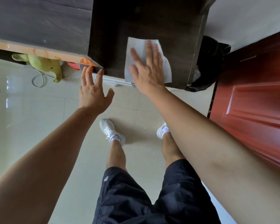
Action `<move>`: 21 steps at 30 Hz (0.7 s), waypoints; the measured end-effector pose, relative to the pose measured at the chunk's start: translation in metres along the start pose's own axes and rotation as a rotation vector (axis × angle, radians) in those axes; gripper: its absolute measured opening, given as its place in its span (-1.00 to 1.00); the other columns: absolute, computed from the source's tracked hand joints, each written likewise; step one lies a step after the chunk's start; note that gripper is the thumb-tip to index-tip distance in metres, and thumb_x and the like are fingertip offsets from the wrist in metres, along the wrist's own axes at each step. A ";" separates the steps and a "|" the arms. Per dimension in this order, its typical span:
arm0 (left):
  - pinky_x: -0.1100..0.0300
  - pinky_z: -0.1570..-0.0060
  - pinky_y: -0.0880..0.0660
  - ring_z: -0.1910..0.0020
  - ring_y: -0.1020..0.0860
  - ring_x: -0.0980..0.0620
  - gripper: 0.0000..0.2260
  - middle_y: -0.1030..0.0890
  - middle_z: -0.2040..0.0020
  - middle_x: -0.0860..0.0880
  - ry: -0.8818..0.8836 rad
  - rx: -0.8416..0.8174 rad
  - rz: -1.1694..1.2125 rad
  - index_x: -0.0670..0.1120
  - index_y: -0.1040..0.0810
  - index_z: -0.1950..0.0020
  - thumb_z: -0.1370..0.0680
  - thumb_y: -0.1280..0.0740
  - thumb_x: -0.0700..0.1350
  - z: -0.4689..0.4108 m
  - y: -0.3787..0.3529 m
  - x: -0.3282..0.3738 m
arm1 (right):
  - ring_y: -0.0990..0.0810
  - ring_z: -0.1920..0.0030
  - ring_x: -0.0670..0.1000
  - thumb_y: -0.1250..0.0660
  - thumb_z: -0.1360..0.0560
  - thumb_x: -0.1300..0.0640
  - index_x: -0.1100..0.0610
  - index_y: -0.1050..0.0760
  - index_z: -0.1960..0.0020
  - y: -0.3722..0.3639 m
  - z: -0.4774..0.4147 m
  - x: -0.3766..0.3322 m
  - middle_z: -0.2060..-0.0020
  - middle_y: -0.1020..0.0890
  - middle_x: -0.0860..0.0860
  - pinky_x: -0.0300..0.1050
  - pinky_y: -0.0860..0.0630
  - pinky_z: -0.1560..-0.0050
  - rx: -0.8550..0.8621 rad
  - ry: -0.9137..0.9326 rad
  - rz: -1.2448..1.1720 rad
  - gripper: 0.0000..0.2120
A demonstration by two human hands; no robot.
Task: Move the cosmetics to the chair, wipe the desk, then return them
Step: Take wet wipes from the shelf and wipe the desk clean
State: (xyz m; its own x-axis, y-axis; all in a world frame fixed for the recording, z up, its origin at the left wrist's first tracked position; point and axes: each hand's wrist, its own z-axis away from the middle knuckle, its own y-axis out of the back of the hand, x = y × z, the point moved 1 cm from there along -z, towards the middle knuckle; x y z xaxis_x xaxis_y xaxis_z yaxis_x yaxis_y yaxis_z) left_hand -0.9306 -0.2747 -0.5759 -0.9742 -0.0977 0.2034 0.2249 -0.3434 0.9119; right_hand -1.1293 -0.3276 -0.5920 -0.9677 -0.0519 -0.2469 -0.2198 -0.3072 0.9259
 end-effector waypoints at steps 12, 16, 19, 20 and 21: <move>-0.19 -0.44 -0.19 -0.57 0.03 -0.22 -0.37 -0.06 -0.59 -0.19 0.024 0.001 0.036 -0.04 -0.15 -0.57 -0.58 -0.24 0.16 0.000 -0.001 0.002 | 0.13 -0.60 0.30 -0.02 -0.67 -0.23 -0.13 -0.11 -0.62 0.004 0.040 0.096 -0.63 0.05 0.16 0.18 0.14 -0.58 0.053 -0.092 0.028 -0.46; -0.22 -0.42 -0.23 -0.57 0.00 -0.22 -0.37 -0.09 -0.57 -0.18 0.003 -0.031 0.037 -0.04 -0.17 -0.57 -0.58 -0.26 0.15 -0.001 0.007 -0.001 | 0.08 -0.60 0.30 -0.06 -0.69 -0.15 -0.08 -0.23 -0.59 0.001 0.029 0.072 -0.62 -0.03 0.16 0.16 0.12 -0.58 0.109 -0.154 -0.044 -0.51; -0.25 -0.38 -0.32 -0.54 -0.09 -0.21 -0.40 -0.15 -0.54 -0.15 -0.012 -0.056 0.035 -0.03 -0.22 -0.54 -0.56 -0.28 0.15 -0.004 0.014 -0.003 | -0.03 -0.60 0.27 -0.10 -0.68 -0.12 -0.03 -0.34 -0.54 0.004 0.022 0.060 -0.60 -0.14 0.15 0.13 0.02 -0.57 0.148 -0.115 -0.067 -0.54; -0.25 -0.36 -0.33 -0.53 -0.12 -0.21 -0.41 -0.17 -0.54 -0.14 -0.014 -0.066 0.035 -0.02 -0.23 -0.53 -0.56 -0.28 0.15 -0.005 0.015 -0.004 | -0.05 -0.60 0.27 -0.13 -0.67 -0.13 -0.02 -0.37 -0.52 0.006 0.020 0.058 -0.59 -0.17 0.15 0.11 0.00 -0.57 0.150 -0.111 -0.081 -0.54; -0.25 -0.36 -0.34 -0.53 -0.13 -0.21 -0.41 -0.18 -0.54 -0.14 -0.016 -0.078 0.033 -0.01 -0.24 -0.53 -0.56 -0.29 0.16 -0.006 0.017 -0.006 | -0.07 -0.59 0.26 -0.16 -0.65 -0.14 -0.01 -0.39 -0.51 0.008 0.019 0.057 -0.59 -0.19 0.15 0.11 -0.02 -0.56 0.147 -0.110 -0.098 -0.52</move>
State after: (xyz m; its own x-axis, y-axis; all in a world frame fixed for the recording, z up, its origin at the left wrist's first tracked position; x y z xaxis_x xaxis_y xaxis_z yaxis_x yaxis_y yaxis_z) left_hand -0.9208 -0.2855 -0.5639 -0.9664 -0.0949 0.2390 0.2567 -0.4120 0.8743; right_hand -1.1889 -0.3149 -0.5930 -0.9467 0.0780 -0.3126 -0.3214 -0.1636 0.9327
